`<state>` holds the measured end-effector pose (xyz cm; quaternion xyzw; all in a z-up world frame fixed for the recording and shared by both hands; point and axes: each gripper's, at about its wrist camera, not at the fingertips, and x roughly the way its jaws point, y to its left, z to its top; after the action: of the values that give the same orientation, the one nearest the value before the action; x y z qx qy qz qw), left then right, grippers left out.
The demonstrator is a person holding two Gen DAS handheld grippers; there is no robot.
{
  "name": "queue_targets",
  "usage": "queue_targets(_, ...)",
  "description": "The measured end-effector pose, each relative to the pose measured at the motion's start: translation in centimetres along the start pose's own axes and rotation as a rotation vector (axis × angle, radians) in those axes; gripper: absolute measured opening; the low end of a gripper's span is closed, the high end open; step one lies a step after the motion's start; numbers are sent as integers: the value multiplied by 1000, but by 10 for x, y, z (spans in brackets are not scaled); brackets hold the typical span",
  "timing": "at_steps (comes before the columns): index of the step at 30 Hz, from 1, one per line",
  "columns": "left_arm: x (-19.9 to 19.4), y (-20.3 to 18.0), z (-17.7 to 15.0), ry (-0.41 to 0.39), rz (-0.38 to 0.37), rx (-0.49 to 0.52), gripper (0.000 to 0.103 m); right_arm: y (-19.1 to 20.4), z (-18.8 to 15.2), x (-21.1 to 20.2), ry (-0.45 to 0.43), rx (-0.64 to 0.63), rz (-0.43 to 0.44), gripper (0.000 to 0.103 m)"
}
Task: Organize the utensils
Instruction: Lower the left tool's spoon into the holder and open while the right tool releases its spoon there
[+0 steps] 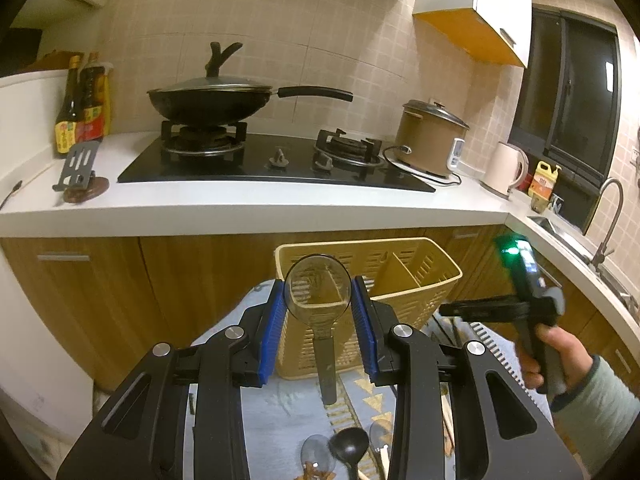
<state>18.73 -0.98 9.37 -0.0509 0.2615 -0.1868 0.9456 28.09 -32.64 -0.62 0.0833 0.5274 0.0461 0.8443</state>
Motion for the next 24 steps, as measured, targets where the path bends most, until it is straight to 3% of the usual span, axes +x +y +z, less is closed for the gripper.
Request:
queue_targets(6, -8, -3, 4, -16, 9, 9, 31, 15, -26, -61, -190, -40, 137, 28)
queue_targets(9, -13, -6, 7, -27, 15, 19, 31, 33, -41, -108, -348, -96, 207, 28)
queue_targets(13, -21, -12, 19, -62, 22, 38, 31, 53, -37, -154, -495, -115, 246, 28)
queue_targets(19, -30, -20, 53, -138, 24, 67, 31, 81, -8, -195, -670, -116, 175, 28)
queue_targets(24, -30, -22, 83, -188, 34, 87, 31, 98, 23, -193, -763, -92, 82, 28)
